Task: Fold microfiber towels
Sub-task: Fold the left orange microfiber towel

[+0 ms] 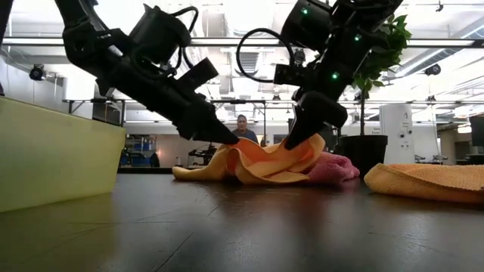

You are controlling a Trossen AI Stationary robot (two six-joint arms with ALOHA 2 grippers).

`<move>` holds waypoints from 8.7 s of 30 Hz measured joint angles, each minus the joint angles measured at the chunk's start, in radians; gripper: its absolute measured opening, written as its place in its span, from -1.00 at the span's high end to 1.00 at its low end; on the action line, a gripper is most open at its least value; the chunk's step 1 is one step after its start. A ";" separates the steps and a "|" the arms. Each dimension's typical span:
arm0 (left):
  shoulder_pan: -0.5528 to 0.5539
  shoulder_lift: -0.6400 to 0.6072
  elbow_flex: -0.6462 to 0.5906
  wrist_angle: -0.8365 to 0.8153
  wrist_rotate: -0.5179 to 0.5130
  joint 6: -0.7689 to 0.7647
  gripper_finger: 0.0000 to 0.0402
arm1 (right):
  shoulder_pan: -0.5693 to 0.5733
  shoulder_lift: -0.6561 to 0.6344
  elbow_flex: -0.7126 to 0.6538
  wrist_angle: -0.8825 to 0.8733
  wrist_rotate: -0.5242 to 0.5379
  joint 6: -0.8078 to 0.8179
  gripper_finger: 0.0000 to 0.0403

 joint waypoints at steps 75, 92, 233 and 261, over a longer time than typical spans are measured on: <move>-0.001 -0.395 -0.005 -0.283 0.348 0.001 1.00 | 0.066 -0.197 0.034 0.103 -0.038 -0.136 0.94; -0.001 -0.396 -0.005 -0.281 0.340 0.001 1.00 | 0.065 -0.197 -0.054 0.275 -0.044 -0.133 0.94; 0.006 -0.484 0.007 -0.542 -0.336 -0.014 1.00 | 0.007 -0.309 0.076 0.286 0.095 -0.079 0.96; 0.006 -0.587 0.006 -0.687 0.048 -0.015 1.00 | 0.000 -0.260 0.092 0.174 -0.034 -0.074 0.95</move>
